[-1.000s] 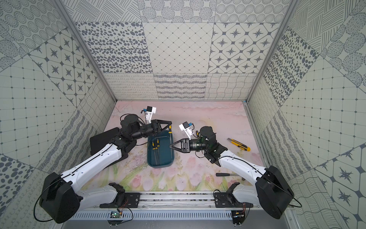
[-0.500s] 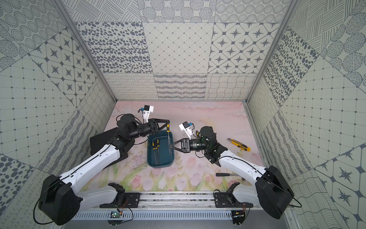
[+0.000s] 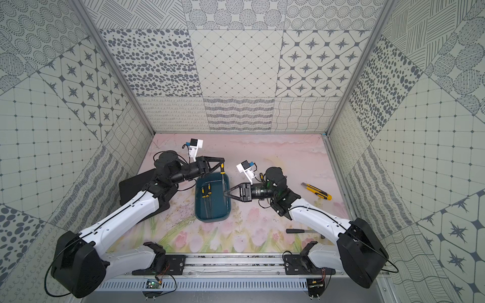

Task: Take the file tool out of the storage box
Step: Pick up the file tool from the storage box, then place the file tool at the center of the board.

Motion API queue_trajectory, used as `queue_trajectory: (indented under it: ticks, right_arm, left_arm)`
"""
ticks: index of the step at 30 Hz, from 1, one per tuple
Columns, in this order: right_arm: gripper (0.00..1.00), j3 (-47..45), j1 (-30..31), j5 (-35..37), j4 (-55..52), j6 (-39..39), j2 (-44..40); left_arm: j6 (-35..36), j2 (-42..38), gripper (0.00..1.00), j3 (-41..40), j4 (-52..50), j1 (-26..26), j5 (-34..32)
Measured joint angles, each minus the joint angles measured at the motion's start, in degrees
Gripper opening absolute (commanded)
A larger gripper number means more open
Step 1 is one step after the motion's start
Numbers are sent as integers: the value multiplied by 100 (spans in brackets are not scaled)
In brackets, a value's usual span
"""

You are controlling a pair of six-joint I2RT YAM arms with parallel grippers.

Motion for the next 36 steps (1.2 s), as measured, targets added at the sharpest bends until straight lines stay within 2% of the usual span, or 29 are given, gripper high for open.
queue_trajectory:
  ticks: [7, 12, 17, 22, 23, 24, 29, 30, 31, 36]
  right_arm:
    - [16, 39, 55, -2, 31, 46, 92]
    - [18, 81, 90, -24, 33, 44, 184]
    - [7, 164, 116, -44, 28, 70, 313]
    - [3, 166, 118, -52, 28, 55, 326]
    - [2, 166, 118, -48, 22, 39, 323]
    - [2, 166, 118, -39, -2, 15, 319]
    - [1, 262, 120, 153, -595, -275, 173]
    - [1, 299, 120, 205, -737, -348, 142]
    - [1, 343, 118, 289, -920, -437, 101]
    - [0, 501, 107, 927, -2033, -929, 7]
  left_arm:
    - [-20, 31, 13, -4, 9, 0, 7]
    - [-20, 31, 13, -24, 9, 0, 20]
    - [-37, 35, 13, -35, 15, 0, 20]
    - [-33, 28, 14, -35, 17, 0, 22]
    - [-31, 28, 19, -33, 15, 0, 20]
    - [-22, 28, 28, -28, 13, 0, 20]
    - [79, 28, 86, 94, -68, -2, -4]
    - [120, 24, 93, 144, -120, 0, -7]
    - [140, 17, 98, 234, -229, 0, -20]
    - [490, -17, 99, 791, -918, -2, -186]
